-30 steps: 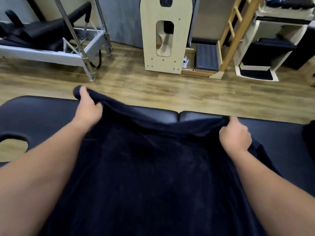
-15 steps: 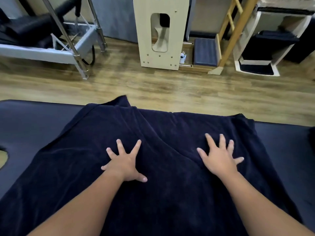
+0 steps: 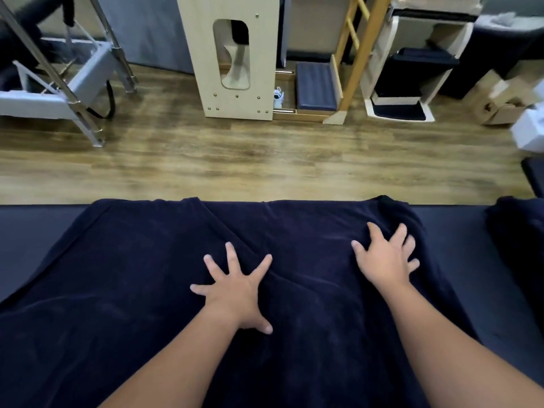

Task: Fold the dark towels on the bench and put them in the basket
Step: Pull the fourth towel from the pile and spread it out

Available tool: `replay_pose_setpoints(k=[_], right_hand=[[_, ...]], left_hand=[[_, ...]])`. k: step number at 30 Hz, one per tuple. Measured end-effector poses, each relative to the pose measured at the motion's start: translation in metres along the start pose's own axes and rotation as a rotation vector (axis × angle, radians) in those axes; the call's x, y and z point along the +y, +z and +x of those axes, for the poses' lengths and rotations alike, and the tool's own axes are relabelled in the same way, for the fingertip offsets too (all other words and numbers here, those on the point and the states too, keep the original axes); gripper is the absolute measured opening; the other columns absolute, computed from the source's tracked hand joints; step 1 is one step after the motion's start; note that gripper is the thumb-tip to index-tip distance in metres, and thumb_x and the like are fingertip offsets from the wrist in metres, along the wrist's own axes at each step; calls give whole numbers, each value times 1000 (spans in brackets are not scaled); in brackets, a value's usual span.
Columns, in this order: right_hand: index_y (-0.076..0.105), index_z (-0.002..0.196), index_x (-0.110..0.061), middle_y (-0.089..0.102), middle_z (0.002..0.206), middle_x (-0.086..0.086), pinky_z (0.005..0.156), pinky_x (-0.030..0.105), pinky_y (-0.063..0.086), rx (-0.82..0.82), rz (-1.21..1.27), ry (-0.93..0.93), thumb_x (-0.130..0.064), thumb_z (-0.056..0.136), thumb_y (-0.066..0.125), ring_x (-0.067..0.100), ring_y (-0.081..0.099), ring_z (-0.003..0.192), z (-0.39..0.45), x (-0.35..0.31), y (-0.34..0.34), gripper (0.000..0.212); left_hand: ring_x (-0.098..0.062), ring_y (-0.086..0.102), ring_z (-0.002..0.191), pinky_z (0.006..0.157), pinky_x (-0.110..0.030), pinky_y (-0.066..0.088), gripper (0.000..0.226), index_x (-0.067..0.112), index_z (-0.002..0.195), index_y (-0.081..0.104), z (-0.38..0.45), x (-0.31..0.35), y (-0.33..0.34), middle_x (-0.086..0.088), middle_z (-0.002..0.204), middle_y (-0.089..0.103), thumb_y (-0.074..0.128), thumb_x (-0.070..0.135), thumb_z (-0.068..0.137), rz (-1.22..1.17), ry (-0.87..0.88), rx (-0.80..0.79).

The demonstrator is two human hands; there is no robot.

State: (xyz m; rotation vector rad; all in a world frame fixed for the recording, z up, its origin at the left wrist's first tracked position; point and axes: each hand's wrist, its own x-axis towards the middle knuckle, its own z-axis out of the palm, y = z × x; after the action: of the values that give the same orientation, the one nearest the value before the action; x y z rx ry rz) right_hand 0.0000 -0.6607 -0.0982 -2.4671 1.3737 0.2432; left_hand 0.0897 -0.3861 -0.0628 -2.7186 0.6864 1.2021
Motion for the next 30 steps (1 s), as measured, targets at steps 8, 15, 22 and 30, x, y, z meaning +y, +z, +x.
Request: replay_pose_setpoints(k=[8,15,22,30], right_hand=[[21,154,-41,5,166,15,112,71,10,45,99,148,-55,97,50,41,2,150,70,9,-18,66],[67,117,-19,53,110,10,82,44,46,228,-1,-21,-18,98,53,35,53,95,93,2,-25,25],[64,94,-7,60,106,14,78,38,37,299,-52,-39,-4,91,51,35,58,83,120,-30,-37,14],[38,148,-29,30,159,9,111,74,16,101,-18,-160,-39,99,43,38,16,149,22,-62,12,50]], left_hand=[[-67,-24,138,101,-82,30,154,67,124,-45,17,12,-5,-21,135,-63,91,66,52,77,-63,-40],[-69,-23,137,100,-81,32,158,66,117,-50,21,18,-9,-22,132,-65,93,63,50,64,-85,-55],[-70,-21,137,98,-83,33,160,68,120,-47,28,16,-13,-23,136,-61,94,64,45,29,-78,-3],[-68,-10,141,94,-75,44,153,68,129,-41,22,6,-10,-22,150,-48,85,79,41,63,-26,103]])
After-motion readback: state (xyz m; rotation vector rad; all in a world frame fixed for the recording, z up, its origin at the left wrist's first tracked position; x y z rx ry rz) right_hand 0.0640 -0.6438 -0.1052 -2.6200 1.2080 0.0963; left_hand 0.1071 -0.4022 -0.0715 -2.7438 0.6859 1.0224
